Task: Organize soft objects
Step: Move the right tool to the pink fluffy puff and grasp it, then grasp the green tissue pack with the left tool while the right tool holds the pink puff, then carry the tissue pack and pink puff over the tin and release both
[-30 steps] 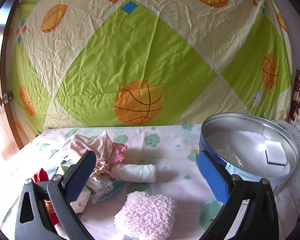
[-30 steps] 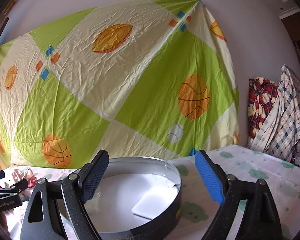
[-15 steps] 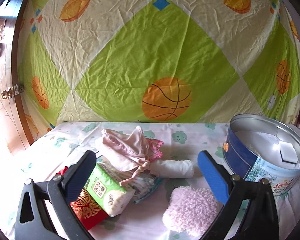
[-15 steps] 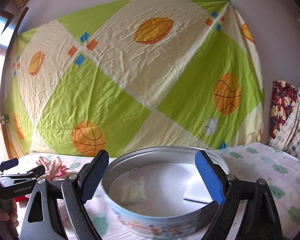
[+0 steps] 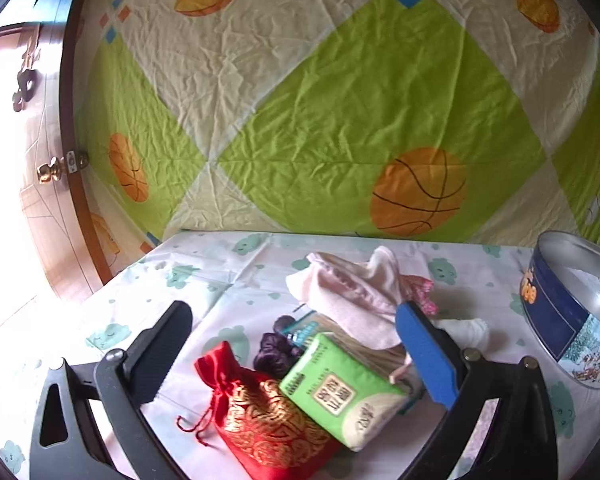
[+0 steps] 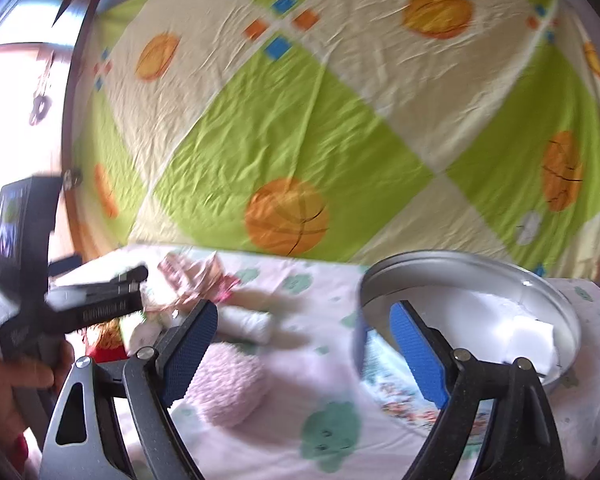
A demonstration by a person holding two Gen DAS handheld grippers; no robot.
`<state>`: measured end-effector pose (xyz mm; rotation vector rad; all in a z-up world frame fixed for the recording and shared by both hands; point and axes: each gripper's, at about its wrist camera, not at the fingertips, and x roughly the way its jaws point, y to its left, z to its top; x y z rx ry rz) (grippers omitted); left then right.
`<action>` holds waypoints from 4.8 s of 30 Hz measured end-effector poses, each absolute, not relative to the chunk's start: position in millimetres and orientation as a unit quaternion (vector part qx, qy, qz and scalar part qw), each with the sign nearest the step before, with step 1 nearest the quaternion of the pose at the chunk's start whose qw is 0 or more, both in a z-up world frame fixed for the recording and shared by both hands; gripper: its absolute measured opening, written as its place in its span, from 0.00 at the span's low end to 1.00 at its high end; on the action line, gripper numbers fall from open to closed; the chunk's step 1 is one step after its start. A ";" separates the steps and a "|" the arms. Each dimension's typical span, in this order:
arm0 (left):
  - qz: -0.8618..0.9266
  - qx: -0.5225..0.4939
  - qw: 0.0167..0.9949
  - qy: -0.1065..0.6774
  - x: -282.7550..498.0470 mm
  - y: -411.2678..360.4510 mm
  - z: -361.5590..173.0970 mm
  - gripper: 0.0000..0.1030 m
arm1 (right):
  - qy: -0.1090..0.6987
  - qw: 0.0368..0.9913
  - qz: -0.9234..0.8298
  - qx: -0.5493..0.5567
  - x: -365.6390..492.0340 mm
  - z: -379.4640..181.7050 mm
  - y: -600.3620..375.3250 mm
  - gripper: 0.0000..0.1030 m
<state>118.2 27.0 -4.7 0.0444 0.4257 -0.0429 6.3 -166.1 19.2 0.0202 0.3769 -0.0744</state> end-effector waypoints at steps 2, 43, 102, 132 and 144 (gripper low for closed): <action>-0.012 0.011 0.977 0.212 123.4 41.3 -4.3 1.00 | 0.216 0.976 -0.012 0.005 16.5 15.7 -154.7 0.87; -0.155 -0.061 0.906 0.389 159.0 32.9 -46.1 0.81 | 0.330 0.942 0.042 0.045 37.2 -4.2 -171.1 0.30; -0.207 -0.175 0.930 0.249 117.6 44.2 -4.3 0.60 | 0.225 0.972 0.025 0.064 8.5 24.5 -182.4 0.30; -0.292 0.014 0.853 0.432 93.9 -97.4 -53.8 0.58 | 0.189 0.980 -0.042 0.035 -6.8 37.5 -227.2 0.30; -0.273 -0.045 0.875 0.397 88.6 -72.4 -42.9 0.46 | 0.169 0.984 -0.042 0.040 -17.1 45.0 -240.9 0.30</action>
